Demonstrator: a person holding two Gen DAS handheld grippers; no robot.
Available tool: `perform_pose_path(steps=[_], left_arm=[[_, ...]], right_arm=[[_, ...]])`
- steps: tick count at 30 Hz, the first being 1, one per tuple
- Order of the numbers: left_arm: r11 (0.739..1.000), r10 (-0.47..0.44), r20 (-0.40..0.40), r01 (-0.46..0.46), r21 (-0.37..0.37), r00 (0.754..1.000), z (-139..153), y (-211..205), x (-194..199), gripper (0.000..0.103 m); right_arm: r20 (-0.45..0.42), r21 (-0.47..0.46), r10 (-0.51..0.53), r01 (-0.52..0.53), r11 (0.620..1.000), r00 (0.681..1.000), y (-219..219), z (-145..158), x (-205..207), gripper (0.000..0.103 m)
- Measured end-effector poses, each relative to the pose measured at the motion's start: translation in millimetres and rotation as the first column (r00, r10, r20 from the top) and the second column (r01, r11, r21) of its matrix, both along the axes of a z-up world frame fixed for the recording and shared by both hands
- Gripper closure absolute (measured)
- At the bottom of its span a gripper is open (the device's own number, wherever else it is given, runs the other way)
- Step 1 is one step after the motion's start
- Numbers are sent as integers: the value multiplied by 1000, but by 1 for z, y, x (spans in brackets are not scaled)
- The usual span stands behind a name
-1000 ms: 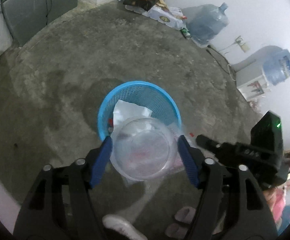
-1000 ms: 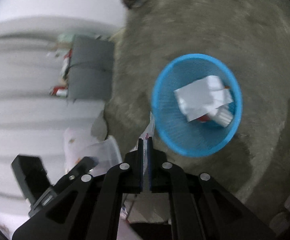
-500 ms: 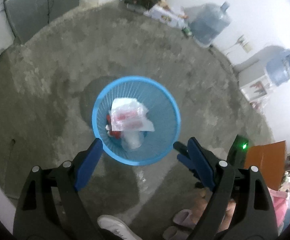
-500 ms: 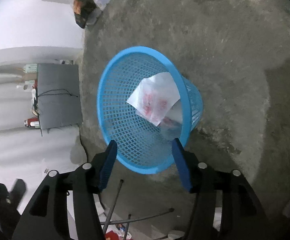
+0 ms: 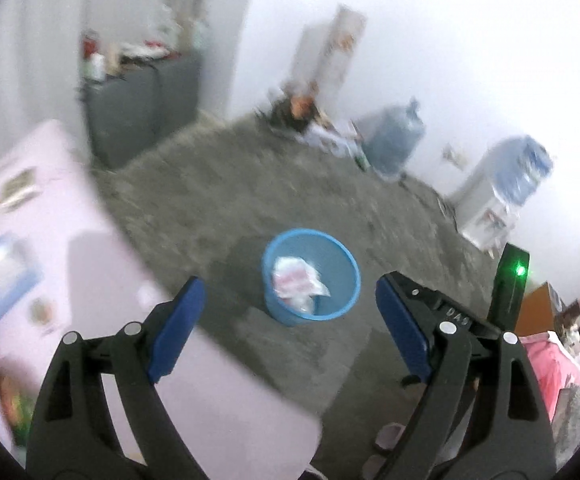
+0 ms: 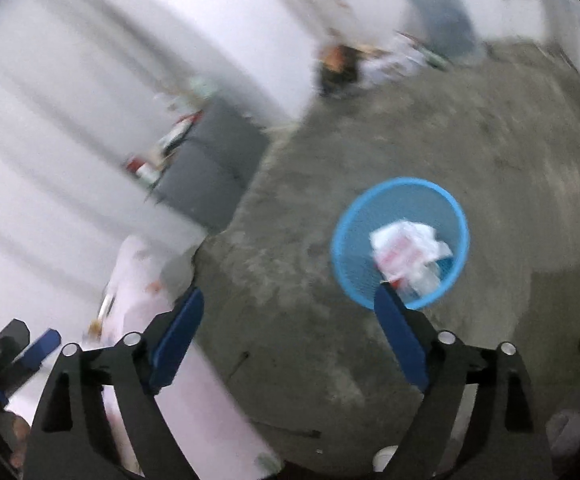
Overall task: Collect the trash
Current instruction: 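Move both tools back over the trash pile on the table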
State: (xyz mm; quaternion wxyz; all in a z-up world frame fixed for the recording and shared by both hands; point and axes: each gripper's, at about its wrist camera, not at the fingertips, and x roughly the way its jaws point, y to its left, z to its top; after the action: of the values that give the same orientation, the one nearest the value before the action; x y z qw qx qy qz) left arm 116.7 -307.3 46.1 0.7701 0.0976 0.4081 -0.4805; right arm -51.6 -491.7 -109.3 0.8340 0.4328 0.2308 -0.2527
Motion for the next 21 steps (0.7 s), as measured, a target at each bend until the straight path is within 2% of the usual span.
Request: perform_pose_path(steps=[4,8,10,13,15,21], left_arm=[[992,119,48,-117,-55,992,18,89,-6,20],[964,257,94,-248,-95,962,24,171,-14,20],[939,340,134,-328,-104,931,26,208,-18,20],[900,431,136,-413,-138,892,26,254,-20,20],[857,509,118,-490,-160,853,25,292,-19,20],[775,629,106,-609,-170,770,11,360,-22,20]], right_arm=[[-19,-70,133,-134,989,991,44,28,23,13],[-43,-118,253,-256,959,967,89,43,45,13],[-57,-127,313,-318,939,948,110,48,54,13],[-61,-120,382,-386,914,922,135,53,64,13],[-53,-121,427,-430,895,903,150,59,69,13],[-33,-59,529,-530,846,848,185,59,94,13]])
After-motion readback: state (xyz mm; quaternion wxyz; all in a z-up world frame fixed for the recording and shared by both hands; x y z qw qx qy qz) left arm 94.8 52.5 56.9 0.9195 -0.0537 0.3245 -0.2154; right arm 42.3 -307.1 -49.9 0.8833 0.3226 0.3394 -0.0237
